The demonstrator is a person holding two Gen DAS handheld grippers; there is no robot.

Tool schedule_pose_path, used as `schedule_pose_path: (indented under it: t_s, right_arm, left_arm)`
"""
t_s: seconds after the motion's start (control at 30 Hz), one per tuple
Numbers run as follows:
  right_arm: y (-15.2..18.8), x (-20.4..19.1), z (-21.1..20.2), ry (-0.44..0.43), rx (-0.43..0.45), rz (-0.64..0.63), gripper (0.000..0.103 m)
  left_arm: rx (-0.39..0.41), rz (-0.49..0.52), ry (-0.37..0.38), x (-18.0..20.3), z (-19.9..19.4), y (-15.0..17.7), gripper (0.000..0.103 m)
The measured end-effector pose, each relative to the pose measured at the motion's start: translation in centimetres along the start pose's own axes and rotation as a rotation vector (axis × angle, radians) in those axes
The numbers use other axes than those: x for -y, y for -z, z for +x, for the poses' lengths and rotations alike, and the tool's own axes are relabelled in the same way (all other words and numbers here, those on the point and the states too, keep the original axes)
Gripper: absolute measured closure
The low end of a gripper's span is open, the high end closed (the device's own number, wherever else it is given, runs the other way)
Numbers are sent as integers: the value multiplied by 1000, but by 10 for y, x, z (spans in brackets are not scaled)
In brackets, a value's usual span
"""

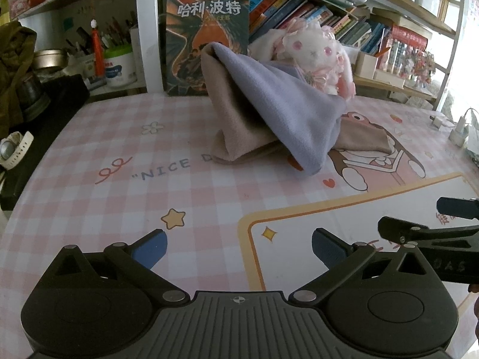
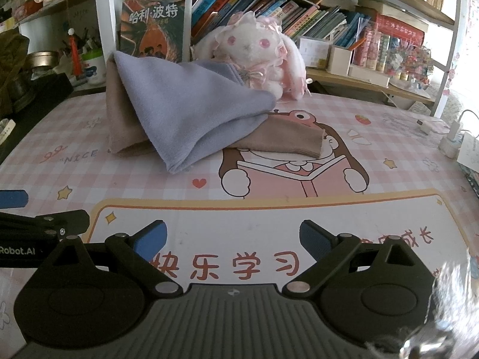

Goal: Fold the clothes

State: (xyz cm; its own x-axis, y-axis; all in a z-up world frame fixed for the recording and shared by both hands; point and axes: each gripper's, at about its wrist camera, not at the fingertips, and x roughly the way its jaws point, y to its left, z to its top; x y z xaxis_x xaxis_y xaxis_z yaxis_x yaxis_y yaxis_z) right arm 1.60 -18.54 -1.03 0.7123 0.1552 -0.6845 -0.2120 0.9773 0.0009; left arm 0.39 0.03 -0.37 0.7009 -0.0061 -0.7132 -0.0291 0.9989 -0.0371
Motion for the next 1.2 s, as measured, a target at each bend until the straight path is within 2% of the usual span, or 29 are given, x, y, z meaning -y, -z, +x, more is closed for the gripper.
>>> schedule_pose_path:
  t_s: [0.37,0.63,0.8,1.0,1.2]
  right_arm:
    - [-5,19,14,-55,-28,-51,7]
    - [-12,46,26,-122,-36,-97,7]
    - [-17,84,35,-205,-56,-113,7]
    - [-27,131,58,-322,-93,-63,8]
    - [-70,153,93,-464,-96,33,10]
  left_arm:
    - [-22,-36,-36,16,9,-3,0]
    - [-57,-106,-130,52,17,-8,0]
    - [-60,-145,-174,86,20,-10,0]
    - [-47,-150,-254,119,29,-17,0]
    - [1,-118,-332,132,33,-34,0]
